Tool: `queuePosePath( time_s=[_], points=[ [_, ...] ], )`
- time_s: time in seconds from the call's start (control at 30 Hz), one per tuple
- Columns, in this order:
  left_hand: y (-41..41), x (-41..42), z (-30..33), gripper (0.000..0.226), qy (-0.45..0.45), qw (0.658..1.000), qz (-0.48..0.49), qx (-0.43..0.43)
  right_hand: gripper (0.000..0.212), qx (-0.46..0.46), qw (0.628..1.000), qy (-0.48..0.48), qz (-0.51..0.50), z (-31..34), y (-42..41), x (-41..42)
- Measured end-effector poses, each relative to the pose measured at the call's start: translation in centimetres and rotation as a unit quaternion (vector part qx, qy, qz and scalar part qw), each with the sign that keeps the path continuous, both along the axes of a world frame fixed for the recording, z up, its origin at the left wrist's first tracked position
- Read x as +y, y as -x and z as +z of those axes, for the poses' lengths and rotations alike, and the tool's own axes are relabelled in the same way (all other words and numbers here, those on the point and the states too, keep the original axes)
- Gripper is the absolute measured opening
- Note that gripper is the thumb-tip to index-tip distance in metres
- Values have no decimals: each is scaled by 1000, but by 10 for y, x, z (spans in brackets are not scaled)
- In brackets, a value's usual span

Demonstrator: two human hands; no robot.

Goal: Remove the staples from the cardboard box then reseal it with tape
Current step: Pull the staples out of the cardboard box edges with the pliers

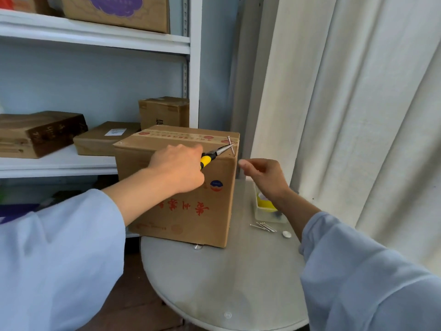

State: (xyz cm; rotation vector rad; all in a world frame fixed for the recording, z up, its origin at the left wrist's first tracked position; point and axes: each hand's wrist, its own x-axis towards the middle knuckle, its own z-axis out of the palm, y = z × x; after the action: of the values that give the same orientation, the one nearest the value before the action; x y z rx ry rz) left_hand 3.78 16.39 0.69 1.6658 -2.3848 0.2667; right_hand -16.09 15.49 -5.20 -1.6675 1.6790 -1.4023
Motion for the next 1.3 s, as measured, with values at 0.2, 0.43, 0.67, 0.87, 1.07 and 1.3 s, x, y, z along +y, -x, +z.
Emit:
queuePosePath(
  time_s=[0.2, 0.43, 0.67, 0.87, 1.07, 1.3],
  points=[
    [24, 17, -14, 20, -21, 999, -46, -11, 29, -121, 992, -24, 4, 14, 0, 18],
    [53, 17, -43, 15, -118, 992, -54, 12, 18, -181, 974, -132, 39, -5, 35, 29],
    [90, 2, -90, 10, -227, 972, -48, -29, 20, -103, 966, -166, -167, -65, 83, 11],
    [104, -9, -128, 12, -346, 938, -9, -11, 24, -22, 950, -238, -202, -130, 101, -6],
    [115, -18, -177, 22, -503, 861, 42, 61, 9, 41, 936, -298, -181, -172, 89, -15],
    [115, -31, -200, 24, -523, 839, 81, 128, 7, 36, 933, -305, -186, -180, 84, -33]
  ],
)
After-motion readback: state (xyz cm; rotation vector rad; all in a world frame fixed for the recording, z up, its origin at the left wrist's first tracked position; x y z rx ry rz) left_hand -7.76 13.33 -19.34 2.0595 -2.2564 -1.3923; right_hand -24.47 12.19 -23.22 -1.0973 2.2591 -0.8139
